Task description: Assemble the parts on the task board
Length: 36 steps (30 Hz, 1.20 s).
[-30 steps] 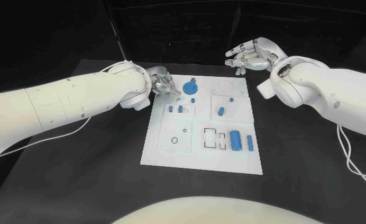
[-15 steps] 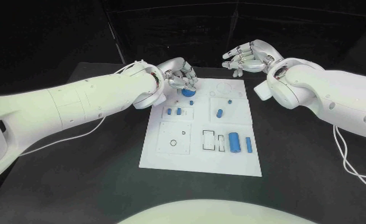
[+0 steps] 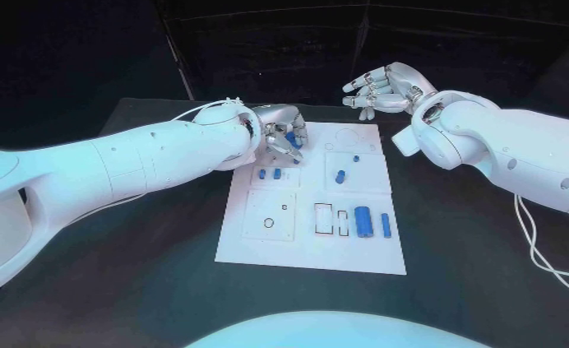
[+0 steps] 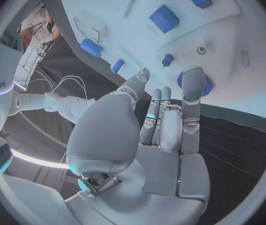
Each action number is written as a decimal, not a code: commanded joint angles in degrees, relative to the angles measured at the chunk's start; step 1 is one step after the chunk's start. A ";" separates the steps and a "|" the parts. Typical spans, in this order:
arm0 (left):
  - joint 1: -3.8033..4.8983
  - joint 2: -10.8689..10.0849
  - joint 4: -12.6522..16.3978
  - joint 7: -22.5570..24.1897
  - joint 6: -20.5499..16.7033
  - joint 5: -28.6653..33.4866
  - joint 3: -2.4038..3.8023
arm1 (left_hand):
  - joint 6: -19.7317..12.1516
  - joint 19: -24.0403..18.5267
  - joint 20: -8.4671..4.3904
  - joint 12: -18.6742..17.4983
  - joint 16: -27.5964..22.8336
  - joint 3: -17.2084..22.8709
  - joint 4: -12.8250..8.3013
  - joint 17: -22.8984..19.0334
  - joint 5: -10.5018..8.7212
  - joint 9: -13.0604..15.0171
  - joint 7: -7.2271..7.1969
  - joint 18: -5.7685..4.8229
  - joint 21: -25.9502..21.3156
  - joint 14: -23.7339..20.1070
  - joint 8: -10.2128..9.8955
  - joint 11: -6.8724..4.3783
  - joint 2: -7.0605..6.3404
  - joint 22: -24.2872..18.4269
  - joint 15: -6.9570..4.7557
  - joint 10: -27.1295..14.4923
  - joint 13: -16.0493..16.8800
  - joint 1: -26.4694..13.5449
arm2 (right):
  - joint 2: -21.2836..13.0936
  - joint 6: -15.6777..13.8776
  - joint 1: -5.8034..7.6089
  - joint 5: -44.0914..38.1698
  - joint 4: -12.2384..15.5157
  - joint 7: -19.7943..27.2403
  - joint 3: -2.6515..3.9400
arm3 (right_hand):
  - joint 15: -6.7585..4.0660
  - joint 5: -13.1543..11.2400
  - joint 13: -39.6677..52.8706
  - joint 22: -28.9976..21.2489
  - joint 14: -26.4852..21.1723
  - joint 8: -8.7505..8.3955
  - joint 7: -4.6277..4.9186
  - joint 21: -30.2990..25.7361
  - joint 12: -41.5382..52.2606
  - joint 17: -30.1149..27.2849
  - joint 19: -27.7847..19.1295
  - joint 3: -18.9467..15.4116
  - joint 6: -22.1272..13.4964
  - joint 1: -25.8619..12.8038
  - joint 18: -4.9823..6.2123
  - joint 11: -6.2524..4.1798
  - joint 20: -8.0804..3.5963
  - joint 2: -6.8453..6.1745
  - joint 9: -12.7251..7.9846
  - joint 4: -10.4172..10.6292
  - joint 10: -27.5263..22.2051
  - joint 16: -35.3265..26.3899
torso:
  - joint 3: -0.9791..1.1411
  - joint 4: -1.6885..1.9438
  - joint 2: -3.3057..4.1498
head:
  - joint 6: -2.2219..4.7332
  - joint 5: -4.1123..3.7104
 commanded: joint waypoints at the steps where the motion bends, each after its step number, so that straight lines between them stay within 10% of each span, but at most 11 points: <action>1: 0.03 0.50 -0.55 -0.23 3.31 -6.20 0.02 | 0.76 0.90 -0.05 -0.31 0.50 -0.44 -0.10 0.49 -0.27 -0.32 -0.17 -1.20 1.60 0.93 -0.47 0.01 0.57 1.75 -0.07 0.67 -0.38 0.53 | 0.10 -0.05 0.10 -0.20 -0.03 0.65 0.04 | 0.05 0.20 -0.05 -0.09 -0.43 0.30 0.03 -0.25 -0.16 -0.10 -0.03 0.11 -0.49 0.20 0.20 0.02 0.09 0.16 0.04 0.23 -0.54 0.35 | 0.01 -0.03 -0.03 | 0.00 0.06; 36: -0.73 4.22 -4.83 -3.16 8.54 -9.04 0.00 | 4.48 3.07 -0.64 -1.45 1.14 2.38 -1.30 0.15 -0.09 -2.28 -0.50 -2.18 7.17 2.06 -2.03 -0.50 3.16 8.16 -0.63 4.61 -3.04 1.99 | 0.63 0.13 0.09 -0.21 -0.31 0.76 0.04 | 0.05 0.20 -0.12 -0.09 -0.45 0.34 0.04 -0.26 -0.15 -0.15 -0.02 0.16 -0.52 0.32 0.21 0.03 0.09 0.19 0.04 0.22 -0.55 0.38 | 0.03 0.00 -0.03 | -0.14 -0.30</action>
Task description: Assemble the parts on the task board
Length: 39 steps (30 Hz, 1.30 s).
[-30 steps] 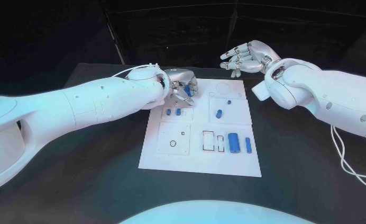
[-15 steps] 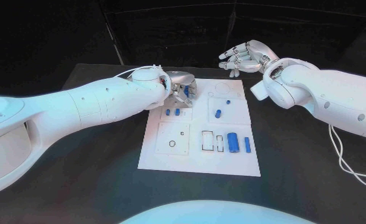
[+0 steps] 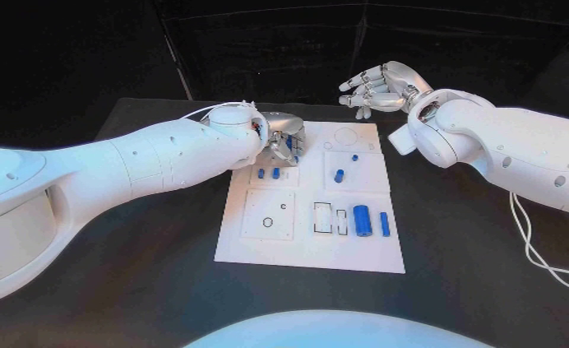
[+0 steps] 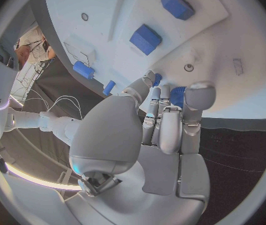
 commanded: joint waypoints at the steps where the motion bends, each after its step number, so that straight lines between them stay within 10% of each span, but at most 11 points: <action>1: 0.02 0.17 -0.11 -1.29 2.34 -0.87 0.02 | 0.53 0.42 -0.01 -0.33 0.23 0.49 -0.02 -0.16 -0.10 -0.12 0.08 -0.38 0.36 1.87 -0.26 -0.14 0.73 0.22 -0.45 0.70 -0.16 -0.07 | 0.04 0.11 0.10 -0.12 0.03 0.67 0.05 | 0.05 0.20 -0.06 -0.05 -0.45 0.35 0.04 -0.26 -0.15 -0.05 -0.01 0.16 -0.52 0.33 0.20 0.03 0.09 0.20 0.04 0.22 -0.55 0.39 | 0.01 0.01 0.00 | 0.01 0.01; 39: -0.16 -0.68 0.24 0.18 -0.77 1.73 0.06 | 4.86 0.94 -0.79 -2.34 0.38 5.21 0.30 -0.75 -2.82 -0.83 -0.34 -1.02 3.85 1.91 -0.97 -1.16 2.73 4.71 -1.30 6.41 -1.33 -1.62 | 0.08 0.18 0.09 -0.12 0.04 0.79 0.05 | 0.07 0.17 -0.26 -0.05 -0.43 0.54 0.07 -0.27 -0.08 -0.21 0.05 0.15 -0.53 0.28 0.20 0.07 0.10 0.34 0.06 0.48 -0.48 0.53 | -0.01 0.06 -0.03 | 0.03 -0.12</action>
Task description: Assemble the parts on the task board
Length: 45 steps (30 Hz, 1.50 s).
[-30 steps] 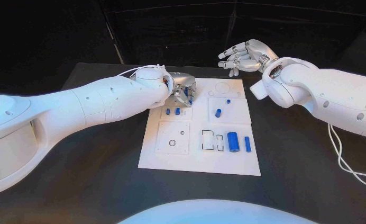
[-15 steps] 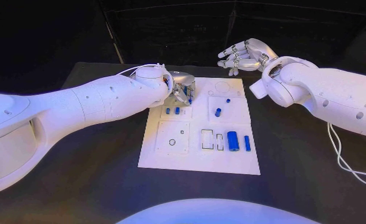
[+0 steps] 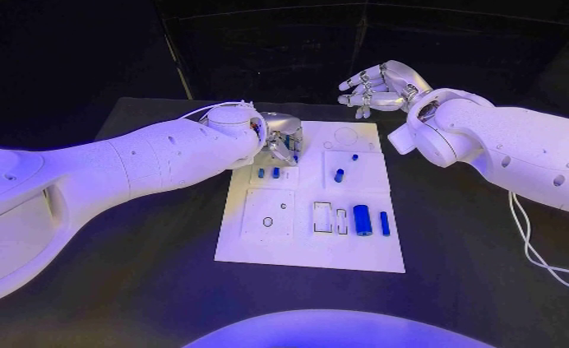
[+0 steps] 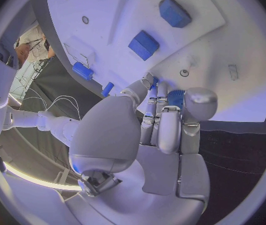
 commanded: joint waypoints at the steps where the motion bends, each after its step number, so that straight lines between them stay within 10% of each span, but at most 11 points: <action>1: -0.04 -0.55 0.37 1.02 -1.97 1.39 -0.03 | 0.53 0.26 -0.11 -0.42 0.39 0.41 -0.10 -0.04 -0.21 0.00 0.06 -1.04 0.22 1.80 -0.28 -0.04 0.03 0.07 -0.35 0.39 -0.01 -0.47 | -0.02 0.16 0.10 -0.10 0.07 0.69 0.05 | 0.07 0.17 -0.09 -0.06 -0.43 0.25 -0.14 -0.27 -0.08 -0.08 0.05 -0.01 -0.33 0.28 0.21 0.07 0.10 0.34 0.06 0.32 -0.48 0.29 | -0.02 -0.02 -0.02 | 0.16 -0.07; 20: -0.06 -7.43 6.98 0.02 -5.17 4.99 3.11 | 0.80 0.38 -0.10 -1.40 0.42 1.40 -0.59 -0.17 -0.20 -0.21 0.42 -1.17 0.75 1.83 -0.84 0.13 -0.19 0.75 -0.24 0.92 -0.16 -0.22 | -0.26 0.22 0.09 -0.10 -0.11 0.67 0.05 | 0.07 0.17 -0.09 -0.06 -0.43 0.25 -0.14 -0.27 -0.08 -0.08 0.05 -0.01 -0.33 0.28 0.21 0.07 0.10 0.34 0.06 0.32 -0.48 0.29 | 0.01 0.13 -0.03 | 0.33 -0.08; 45: -0.09 -10.52 7.06 -1.87 -1.57 6.64 3.15 | 0.78 0.43 -0.02 -2.01 0.32 1.68 -0.66 -0.47 -0.22 -0.38 0.56 -1.27 1.11 1.78 -1.27 0.29 -0.66 1.22 -0.11 1.06 -0.21 -0.54 | -0.39 0.12 0.09 -0.10 -0.09 0.54 0.05 | 0.07 0.17 -0.17 -0.06 -0.41 0.33 -0.14 -0.28 -0.04 -0.15 0.08 -0.04 -0.33 0.21 0.21 0.07 0.10 0.40 0.06 0.47 -0.45 0.36 | 0.04 -0.15 0.05 | 0.14 0.14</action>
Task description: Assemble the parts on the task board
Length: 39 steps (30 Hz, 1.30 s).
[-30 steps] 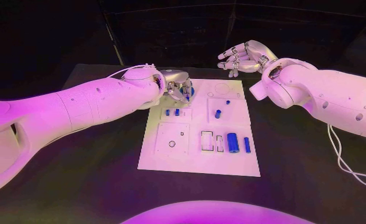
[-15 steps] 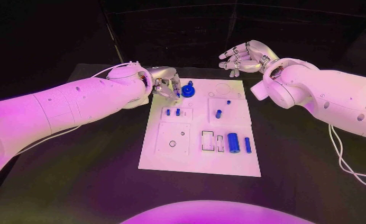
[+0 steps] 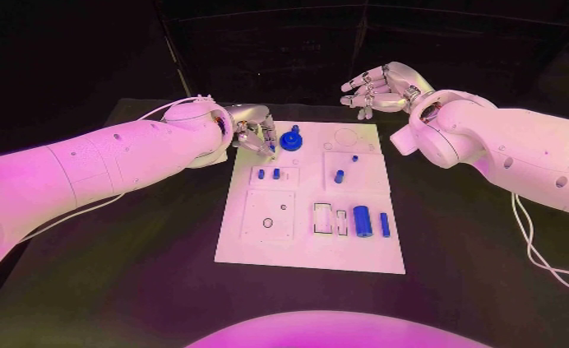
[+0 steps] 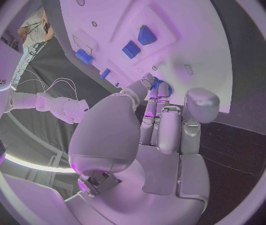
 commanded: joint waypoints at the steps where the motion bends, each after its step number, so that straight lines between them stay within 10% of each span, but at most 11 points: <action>1: 0.07 0.20 -0.08 -0.41 1.01 0.47 0.01 | 0.40 0.44 -0.02 -0.29 0.11 0.25 -0.03 -0.08 -0.19 0.00 0.17 -0.40 0.26 1.79 -0.22 0.09 -0.36 0.10 -0.11 0.46 -0.08 -0.25 | -0.03 0.11 0.11 -0.09 0.07 0.51 0.05 | 0.07 0.17 -0.06 -0.07 -0.42 0.33 -0.13 -0.28 -0.04 -0.06 0.08 0.11 -0.33 0.21 0.20 0.07 0.11 0.40 0.06 0.33 -0.45 0.36 | 0.00 -0.06 0.06 | -0.11 0.11; 39: -0.33 1.16 -0.84 -1.46 3.91 -1.02 -0.36 | 0.55 0.35 0.00 -0.56 0.03 0.46 -0.24 -0.28 -0.21 -0.06 0.12 -0.37 0.19 1.73 -0.38 0.06 -0.62 0.07 -0.11 0.68 -0.05 -0.19 | 0.13 0.91 0.11 -0.09 -0.07 0.70 0.04 | 0.05 0.19 -0.17 -0.07 -0.39 0.44 -0.16 -0.28 0.01 -0.14 0.12 0.16 -0.34 0.33 0.22 0.03 0.10 0.46 0.07 0.38 -0.42 0.44 | -0.04 0.02 0.01 | -0.35 0.10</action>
